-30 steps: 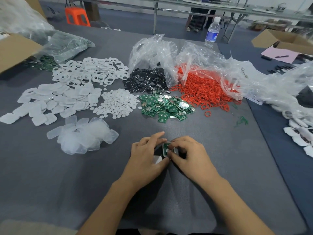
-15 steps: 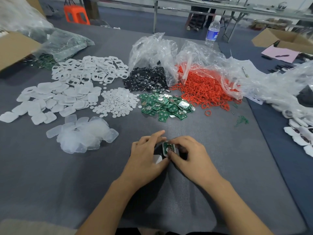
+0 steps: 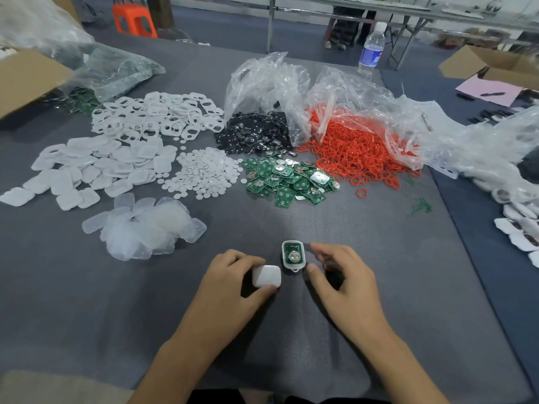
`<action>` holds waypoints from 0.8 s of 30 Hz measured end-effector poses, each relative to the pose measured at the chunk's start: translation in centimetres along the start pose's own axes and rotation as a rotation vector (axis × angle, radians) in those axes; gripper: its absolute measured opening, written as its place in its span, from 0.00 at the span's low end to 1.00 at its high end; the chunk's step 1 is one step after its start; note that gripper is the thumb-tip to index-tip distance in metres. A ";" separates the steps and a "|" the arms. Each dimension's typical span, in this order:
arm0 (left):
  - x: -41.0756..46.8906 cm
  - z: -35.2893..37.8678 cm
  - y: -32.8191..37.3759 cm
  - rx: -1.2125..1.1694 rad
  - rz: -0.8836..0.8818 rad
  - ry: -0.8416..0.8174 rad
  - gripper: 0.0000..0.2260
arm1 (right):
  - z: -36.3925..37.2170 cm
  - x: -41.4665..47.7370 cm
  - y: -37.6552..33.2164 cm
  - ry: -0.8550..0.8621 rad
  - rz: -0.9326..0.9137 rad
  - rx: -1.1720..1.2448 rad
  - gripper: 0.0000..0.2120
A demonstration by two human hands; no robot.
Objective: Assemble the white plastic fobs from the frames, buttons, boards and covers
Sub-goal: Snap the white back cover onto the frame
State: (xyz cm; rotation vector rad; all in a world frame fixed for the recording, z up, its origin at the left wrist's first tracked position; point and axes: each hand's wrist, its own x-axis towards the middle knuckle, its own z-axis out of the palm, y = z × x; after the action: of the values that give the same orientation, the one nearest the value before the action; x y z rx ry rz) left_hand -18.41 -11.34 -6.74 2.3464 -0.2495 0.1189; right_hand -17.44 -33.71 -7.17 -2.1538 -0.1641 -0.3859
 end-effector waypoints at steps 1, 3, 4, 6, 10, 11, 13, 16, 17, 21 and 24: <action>-0.1 -0.3 0.2 -0.027 0.003 0.012 0.13 | 0.1 -0.3 -0.3 0.004 -0.009 -0.005 0.16; -0.3 -0.7 0.4 -0.079 0.007 0.048 0.08 | 0.4 -1.0 -0.9 -0.017 -0.005 0.034 0.14; -0.4 -0.8 0.6 -0.099 0.009 0.058 0.07 | 0.6 -1.3 -1.3 -0.046 0.002 0.060 0.14; -0.4 -0.9 0.8 -0.135 0.012 0.066 0.06 | 0.9 -1.8 -1.9 -0.111 0.004 0.079 0.15; -0.5 -0.8 1.0 -0.357 -0.089 0.032 0.09 | 1.5 -2.1 -2.9 -0.154 0.057 0.083 0.16; -0.6 -0.8 1.1 -0.453 -0.135 0.019 0.09 | 1.7 -2.1 -3.1 -0.143 0.105 0.127 0.16; -0.7 -0.6 1.3 -0.662 -0.207 0.001 0.09 | 1.8 -2.2 -3.4 -0.108 0.210 0.233 0.16; -0.9 -0.2 1.6 -0.901 -0.229 -0.060 0.11 | 1.6 -2.3 -3.8 -0.125 0.293 0.368 0.16; -1.0 -0.1 1.7 -0.934 -0.214 -0.080 0.12 | 1.4 -2.4 -3.9 -0.156 0.306 0.425 0.16; -1.2 0.2 1.8 -0.989 -0.181 -0.124 0.12 | 0.4 -2.7 -3.8 -0.257 0.354 0.607 0.19; -1.3 0.6 2.1 -1.004 -0.154 -0.155 0.12 | -0.3 -2.7 -3.3 -0.300 0.357 0.679 0.22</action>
State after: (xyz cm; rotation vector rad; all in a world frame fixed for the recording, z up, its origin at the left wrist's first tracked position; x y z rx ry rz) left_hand -20.12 -13.05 -5.96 1.3637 -0.1472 -0.2225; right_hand -20.92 -31.95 -5.35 -1.5108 -0.0607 0.1875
